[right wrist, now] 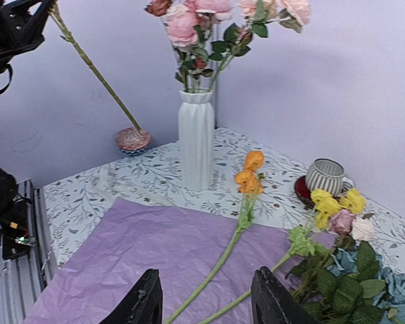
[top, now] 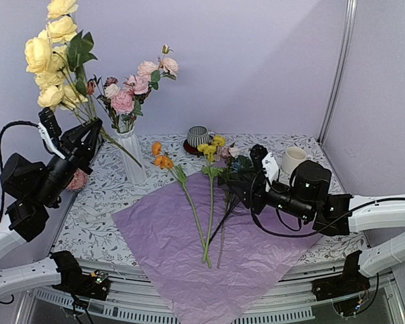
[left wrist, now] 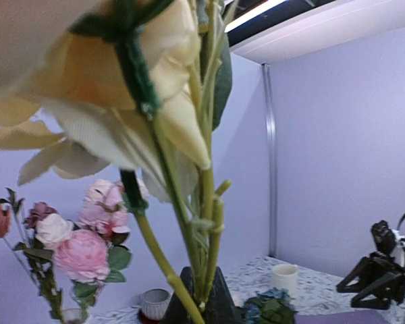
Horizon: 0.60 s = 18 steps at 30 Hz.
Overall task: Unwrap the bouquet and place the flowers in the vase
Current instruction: Place the fake flower in the vase.
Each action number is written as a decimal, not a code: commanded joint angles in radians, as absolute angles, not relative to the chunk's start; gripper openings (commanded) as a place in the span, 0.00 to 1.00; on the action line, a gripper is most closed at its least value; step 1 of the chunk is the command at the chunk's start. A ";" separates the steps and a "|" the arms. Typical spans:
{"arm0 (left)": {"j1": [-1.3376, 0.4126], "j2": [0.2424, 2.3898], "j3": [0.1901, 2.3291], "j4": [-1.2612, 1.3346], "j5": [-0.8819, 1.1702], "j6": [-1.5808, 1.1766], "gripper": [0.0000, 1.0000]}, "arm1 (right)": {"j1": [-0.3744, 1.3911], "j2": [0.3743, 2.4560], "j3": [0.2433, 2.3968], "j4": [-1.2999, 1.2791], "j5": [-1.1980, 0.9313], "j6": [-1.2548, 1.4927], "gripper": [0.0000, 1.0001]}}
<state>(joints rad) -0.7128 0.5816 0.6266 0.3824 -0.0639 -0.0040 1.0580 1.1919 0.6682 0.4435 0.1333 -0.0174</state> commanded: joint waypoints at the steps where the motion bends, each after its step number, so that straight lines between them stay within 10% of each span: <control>1: -0.631 0.648 0.638 0.533 -0.220 0.209 0.00 | 1.013 1.180 0.652 0.536 0.217 -0.016 0.47; 18: -0.173 0.941 0.854 0.659 0.088 -0.116 0.00 | 0.999 1.262 0.637 0.587 0.230 -0.070 0.46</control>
<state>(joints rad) -0.2184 0.9325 0.8078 0.5999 -0.0109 0.0029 1.0046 1.2507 0.6521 0.5507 0.2249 -0.0570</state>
